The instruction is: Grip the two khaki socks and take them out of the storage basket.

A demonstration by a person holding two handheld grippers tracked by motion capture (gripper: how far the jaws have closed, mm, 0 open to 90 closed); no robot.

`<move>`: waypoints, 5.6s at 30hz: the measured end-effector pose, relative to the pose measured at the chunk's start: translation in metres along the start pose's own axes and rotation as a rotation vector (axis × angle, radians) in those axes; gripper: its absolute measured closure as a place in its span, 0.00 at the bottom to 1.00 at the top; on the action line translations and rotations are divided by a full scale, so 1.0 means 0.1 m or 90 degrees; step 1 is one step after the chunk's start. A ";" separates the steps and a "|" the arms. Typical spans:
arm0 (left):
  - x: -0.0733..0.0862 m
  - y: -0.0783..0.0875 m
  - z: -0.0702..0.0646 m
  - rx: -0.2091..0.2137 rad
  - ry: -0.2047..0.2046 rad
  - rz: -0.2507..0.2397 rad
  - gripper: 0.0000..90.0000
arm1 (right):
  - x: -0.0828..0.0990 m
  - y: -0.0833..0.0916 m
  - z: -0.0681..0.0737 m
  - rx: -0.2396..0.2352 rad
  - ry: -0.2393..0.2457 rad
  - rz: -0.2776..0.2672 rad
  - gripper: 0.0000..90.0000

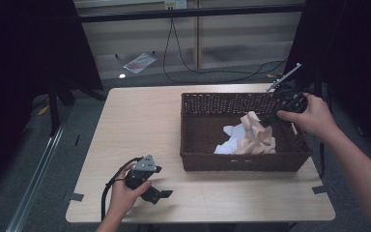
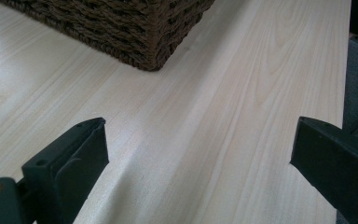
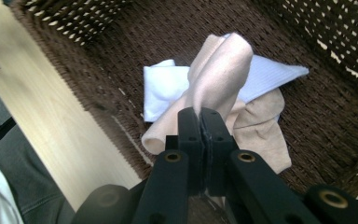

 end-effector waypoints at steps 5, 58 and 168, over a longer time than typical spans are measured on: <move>0.01 0.00 0.00 0.000 -0.002 0.007 0.04 | -0.04 0.13 0.04 -0.007 0.010 -0.012 0.99; 0.00 0.00 -0.01 0.006 -0.001 0.004 0.04 | 0.40 0.20 0.92 -0.160 0.191 -0.008 0.98; 0.02 0.03 0.00 -0.007 -0.008 0.006 0.04 | 0.36 -0.95 -0.05 -0.040 0.080 0.084 0.97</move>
Point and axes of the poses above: each handheld gripper's, and its own axes: y roughly backward along the jaws, x roughly out of its underside, z roughly to its left, the point moved 6 cm from there along -y, roughly forward along the jaws, and after that the axes turned 9 degrees about x, right-handed, at the moved point
